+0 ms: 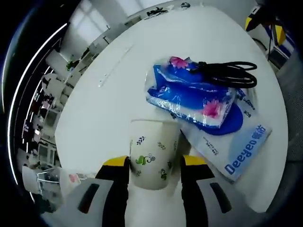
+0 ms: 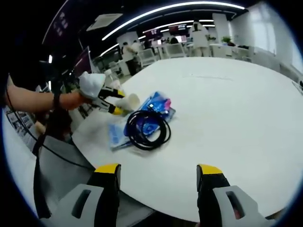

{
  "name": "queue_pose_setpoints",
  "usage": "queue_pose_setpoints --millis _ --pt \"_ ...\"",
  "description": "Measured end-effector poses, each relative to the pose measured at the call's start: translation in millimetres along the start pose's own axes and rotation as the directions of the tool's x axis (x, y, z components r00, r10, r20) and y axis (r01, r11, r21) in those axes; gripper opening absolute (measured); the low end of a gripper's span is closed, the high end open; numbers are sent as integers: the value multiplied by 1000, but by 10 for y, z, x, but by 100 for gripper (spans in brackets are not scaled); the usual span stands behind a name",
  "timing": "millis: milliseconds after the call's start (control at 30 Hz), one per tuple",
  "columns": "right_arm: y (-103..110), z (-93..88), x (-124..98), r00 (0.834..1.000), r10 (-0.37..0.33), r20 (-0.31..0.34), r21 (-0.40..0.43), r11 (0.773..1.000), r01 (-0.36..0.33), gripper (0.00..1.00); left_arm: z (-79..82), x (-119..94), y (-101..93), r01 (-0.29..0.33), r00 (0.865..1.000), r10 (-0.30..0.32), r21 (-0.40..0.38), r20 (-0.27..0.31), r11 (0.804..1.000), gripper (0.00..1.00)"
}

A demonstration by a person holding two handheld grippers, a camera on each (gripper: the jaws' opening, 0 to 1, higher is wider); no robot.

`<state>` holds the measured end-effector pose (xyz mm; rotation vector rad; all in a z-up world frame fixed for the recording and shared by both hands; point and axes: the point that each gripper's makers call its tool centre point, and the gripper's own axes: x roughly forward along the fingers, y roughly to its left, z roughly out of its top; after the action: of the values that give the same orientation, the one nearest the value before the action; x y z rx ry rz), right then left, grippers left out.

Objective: Arrange the tabletop items into an orderly group along one side of the table until the central work area is clear of visible clutter.

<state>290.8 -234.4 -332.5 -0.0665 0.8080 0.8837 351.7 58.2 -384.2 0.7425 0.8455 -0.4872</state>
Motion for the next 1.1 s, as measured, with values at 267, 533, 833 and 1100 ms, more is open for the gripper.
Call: queue_pose_setpoints --millis 267,533,833,1100 --pt "38 -1 27 1000 4 -9 -11 1000 -4 66 -54 -64 38 -18 1000 18 -87 -3 996 35" --pt "110 31 115 1000 22 -9 -17 1000 -22 66 -205 -227 23 -61 998 58 -167 -25 984 35" --pt "179 47 155 999 42 -12 -29 999 -42 66 -355 -404 -77 -96 995 91 -256 -28 962 35" --pt "190 57 199 998 53 -15 -37 998 -54 66 -409 -622 -210 -110 990 136 -461 22 881 35"
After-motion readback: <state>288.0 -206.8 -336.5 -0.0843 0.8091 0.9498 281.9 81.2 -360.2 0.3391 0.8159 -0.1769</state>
